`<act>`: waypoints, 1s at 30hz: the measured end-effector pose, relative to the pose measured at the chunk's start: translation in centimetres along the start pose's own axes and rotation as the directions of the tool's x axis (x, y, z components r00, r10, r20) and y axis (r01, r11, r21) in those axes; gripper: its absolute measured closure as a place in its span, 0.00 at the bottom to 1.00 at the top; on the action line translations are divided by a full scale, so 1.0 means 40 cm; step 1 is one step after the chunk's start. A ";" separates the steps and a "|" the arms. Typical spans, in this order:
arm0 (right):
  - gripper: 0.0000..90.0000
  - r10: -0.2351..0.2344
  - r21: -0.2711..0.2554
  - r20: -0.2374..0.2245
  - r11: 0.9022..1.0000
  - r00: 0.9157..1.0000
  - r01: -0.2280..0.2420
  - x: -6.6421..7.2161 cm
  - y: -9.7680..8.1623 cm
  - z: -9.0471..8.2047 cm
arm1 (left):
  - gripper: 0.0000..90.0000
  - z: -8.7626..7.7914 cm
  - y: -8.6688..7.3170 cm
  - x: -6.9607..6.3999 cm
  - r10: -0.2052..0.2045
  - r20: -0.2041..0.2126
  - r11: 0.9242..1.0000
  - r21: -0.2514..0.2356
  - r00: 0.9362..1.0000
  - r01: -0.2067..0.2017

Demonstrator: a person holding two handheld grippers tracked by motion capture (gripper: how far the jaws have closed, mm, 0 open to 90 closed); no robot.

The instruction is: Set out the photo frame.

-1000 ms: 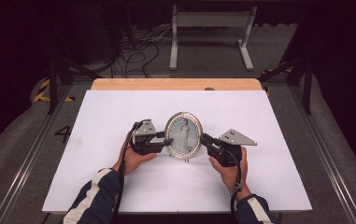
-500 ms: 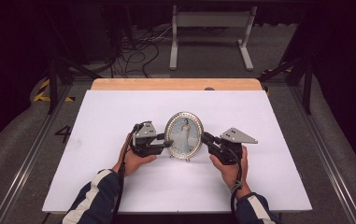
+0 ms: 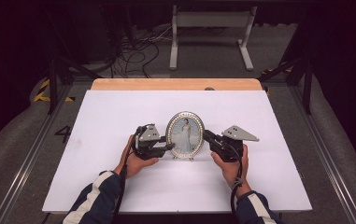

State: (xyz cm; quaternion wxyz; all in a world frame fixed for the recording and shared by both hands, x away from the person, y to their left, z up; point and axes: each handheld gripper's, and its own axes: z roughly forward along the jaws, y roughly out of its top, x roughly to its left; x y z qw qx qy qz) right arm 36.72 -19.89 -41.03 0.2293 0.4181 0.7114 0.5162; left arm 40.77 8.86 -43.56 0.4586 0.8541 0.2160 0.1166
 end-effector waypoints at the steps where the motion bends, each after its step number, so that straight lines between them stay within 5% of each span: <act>1: 0.92 -0.003 0.001 -0.003 1.000 1.000 0.003 0.001 -0.001 0.000 | 0.71 0.000 0.000 0.001 0.003 0.000 1.000 0.002 1.000 -0.003; 30: 0.89 -0.083 0.077 -0.006 0.994 0.997 0.083 0.003 -0.027 0.002 | 0.68 -0.033 0.002 0.001 0.031 -0.033 0.999 -0.039 0.999 -0.032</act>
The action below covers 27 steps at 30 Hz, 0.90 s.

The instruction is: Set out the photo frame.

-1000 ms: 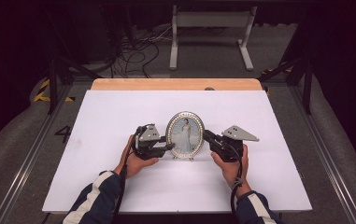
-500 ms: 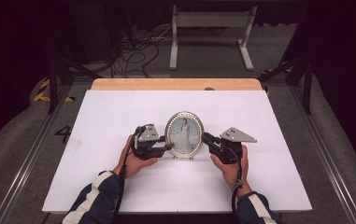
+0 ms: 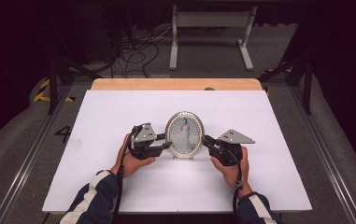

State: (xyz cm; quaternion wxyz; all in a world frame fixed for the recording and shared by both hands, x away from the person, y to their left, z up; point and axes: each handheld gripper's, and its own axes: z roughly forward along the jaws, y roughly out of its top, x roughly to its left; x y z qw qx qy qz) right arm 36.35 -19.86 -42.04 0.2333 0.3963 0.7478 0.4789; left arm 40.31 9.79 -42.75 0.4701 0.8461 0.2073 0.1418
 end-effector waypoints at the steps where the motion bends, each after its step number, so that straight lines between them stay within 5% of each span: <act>1: 0.88 -0.002 0.006 -0.001 1.000 1.000 0.002 0.000 0.000 0.000 | 0.68 -0.001 0.000 -0.001 0.001 -0.003 1.000 0.002 1.000 -0.001; 11: 0.79 -0.127 0.041 0.002 0.991 0.992 0.127 0.003 0.015 -0.007 | 0.55 -0.026 0.008 -0.017 0.044 -0.028 0.999 0.003 0.999 -0.044; 18: 0.70 -0.143 0.053 0.008 0.988 0.990 0.142 -0.002 0.021 -0.018 | 0.48 -0.032 0.012 -0.029 0.072 -0.042 0.997 0.015 0.997 -0.072; 27: 0.54 -0.201 0.091 -0.013 0.975 0.979 0.202 -0.009 0.022 -0.033 | 0.37 -0.049 0.003 -0.026 0.057 -0.046 0.998 0.017 0.997 -0.056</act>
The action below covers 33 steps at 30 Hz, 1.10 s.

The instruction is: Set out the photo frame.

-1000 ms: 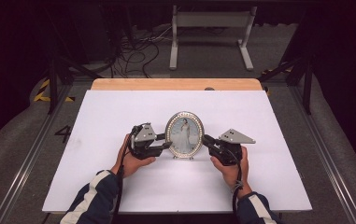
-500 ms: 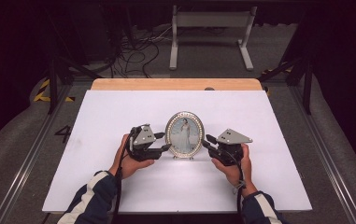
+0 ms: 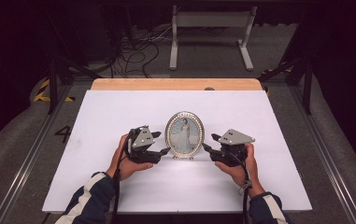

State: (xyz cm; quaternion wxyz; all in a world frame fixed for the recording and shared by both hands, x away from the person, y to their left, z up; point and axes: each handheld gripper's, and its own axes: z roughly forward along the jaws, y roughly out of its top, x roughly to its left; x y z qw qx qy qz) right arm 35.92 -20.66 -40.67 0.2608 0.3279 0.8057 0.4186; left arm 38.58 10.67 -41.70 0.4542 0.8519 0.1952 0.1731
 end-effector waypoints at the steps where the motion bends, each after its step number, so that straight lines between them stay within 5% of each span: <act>1: 0.53 -0.001 0.003 -0.002 1.000 1.000 0.001 0.000 0.000 0.000 | 0.38 -0.005 -0.002 0.001 0.001 0.004 1.000 -0.003 1.000 -0.001; 18: 0.21 -0.006 0.027 -0.007 1.000 1.000 0.006 0.006 -0.004 0.001 | 0.09 -0.004 -0.016 -0.001 0.020 -0.022 1.000 0.024 1.000 -0.020; 33: 0.17 -0.016 0.040 0.006 0.999 1.000 0.016 0.002 -0.032 -0.015 | 0.06 -0.021 -0.044 -0.011 0.058 -0.046 0.997 0.058 0.997 -0.055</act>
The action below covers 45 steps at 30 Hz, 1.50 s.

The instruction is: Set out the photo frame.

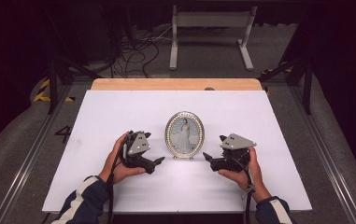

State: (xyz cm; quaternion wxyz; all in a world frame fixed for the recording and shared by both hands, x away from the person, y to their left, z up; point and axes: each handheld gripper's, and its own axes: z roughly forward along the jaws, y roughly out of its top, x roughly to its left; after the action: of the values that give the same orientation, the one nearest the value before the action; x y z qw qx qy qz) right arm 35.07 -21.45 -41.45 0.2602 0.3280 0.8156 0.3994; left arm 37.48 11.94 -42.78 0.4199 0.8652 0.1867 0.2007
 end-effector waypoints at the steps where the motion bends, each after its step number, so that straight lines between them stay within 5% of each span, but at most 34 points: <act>1: 0.17 -0.003 0.001 0.005 1.000 1.000 0.003 0.000 -0.002 -0.002 | 0.06 0.001 -0.003 -0.002 0.004 0.000 1.000 0.005 1.000 -0.004; 45: 0.17 -0.045 0.035 0.113 0.999 0.993 0.041 -0.023 -0.068 -0.069 | 0.07 -0.107 -0.105 -0.003 0.013 -0.073 0.997 0.073 0.997 -0.008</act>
State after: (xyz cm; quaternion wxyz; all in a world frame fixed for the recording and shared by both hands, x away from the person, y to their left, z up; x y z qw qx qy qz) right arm 32.89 -24.72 -42.01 0.3093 0.3366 0.8129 0.3609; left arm 34.56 17.09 -43.72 0.3802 0.8728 0.2046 0.2276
